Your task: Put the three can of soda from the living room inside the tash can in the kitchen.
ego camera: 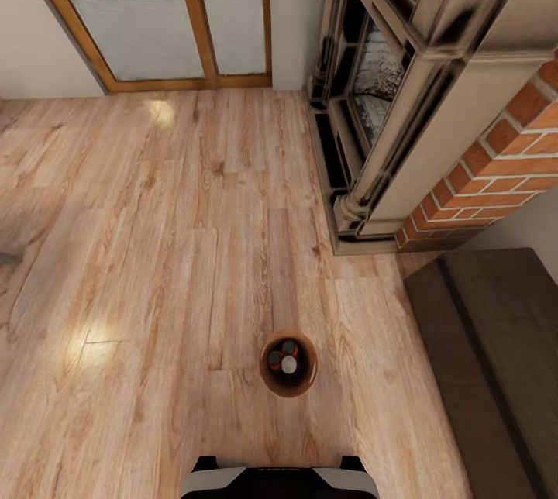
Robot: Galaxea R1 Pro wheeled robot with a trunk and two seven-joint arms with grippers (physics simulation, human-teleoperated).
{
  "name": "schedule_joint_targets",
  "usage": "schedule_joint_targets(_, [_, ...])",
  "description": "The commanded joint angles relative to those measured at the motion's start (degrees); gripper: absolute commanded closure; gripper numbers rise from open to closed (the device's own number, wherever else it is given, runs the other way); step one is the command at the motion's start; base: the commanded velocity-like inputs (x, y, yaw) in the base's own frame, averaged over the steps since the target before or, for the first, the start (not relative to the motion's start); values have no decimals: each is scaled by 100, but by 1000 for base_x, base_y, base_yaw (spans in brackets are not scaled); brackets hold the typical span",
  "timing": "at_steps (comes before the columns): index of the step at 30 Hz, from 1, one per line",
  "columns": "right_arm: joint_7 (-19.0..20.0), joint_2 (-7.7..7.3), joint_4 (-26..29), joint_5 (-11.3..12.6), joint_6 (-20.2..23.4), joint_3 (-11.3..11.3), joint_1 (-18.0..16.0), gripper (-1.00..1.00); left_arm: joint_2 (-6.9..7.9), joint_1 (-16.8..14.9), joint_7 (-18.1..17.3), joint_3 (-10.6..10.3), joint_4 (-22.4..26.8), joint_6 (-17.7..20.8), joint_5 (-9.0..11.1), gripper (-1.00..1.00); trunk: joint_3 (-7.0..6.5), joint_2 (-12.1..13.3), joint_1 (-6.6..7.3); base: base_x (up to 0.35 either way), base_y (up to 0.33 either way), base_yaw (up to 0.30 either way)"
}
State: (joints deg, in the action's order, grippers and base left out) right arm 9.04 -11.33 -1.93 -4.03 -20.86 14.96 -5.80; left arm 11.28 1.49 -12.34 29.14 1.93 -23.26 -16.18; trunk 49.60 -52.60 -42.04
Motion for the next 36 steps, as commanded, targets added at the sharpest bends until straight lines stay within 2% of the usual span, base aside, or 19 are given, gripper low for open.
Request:
schedule_joint_targets(1, [-1, 0, 0, 0, 1, 5, 0, -100, -3, 6, 6, 2, 0, 7, 2, -100, 0, 0, 0, 0, 0, 0])
schedule_joint_targets(10, [0, 27, -17, -35, 1, -25, 0, -100, -16, 26, 31, 11, 4, 34, 11, -100, 0, 0, 0, 0, 0, 0])
schedule_joint_targets(15, [1, 156, -30, -34, 3, -23, 0, -100, -37, 27, 35, 15, 3, 33, 8, -100, 0, 0, 0, 0, 0, 0])
schedule_joint_targets(18, [1, 287, -29, -32, 3, -26, 0, -100, -75, 19, 37, 23, 12, 32, 19, -100, 0, 0, 0, 0, 0, 0])
schedule_joint_targets(24, [2, 388, -30, -28, 3, -19, 0, -100, -165, 5, 38, 29, 31, 32, 38, -100, 0, 0, 0, 0, 0, 0])
schedule_joint_targets(36, [2, 415, -28, -28, 3, -18, 0, -100, -215, 1, 38, 30, 31, 32, 34, -100, 0, 0, 0, 0, 0, 0])
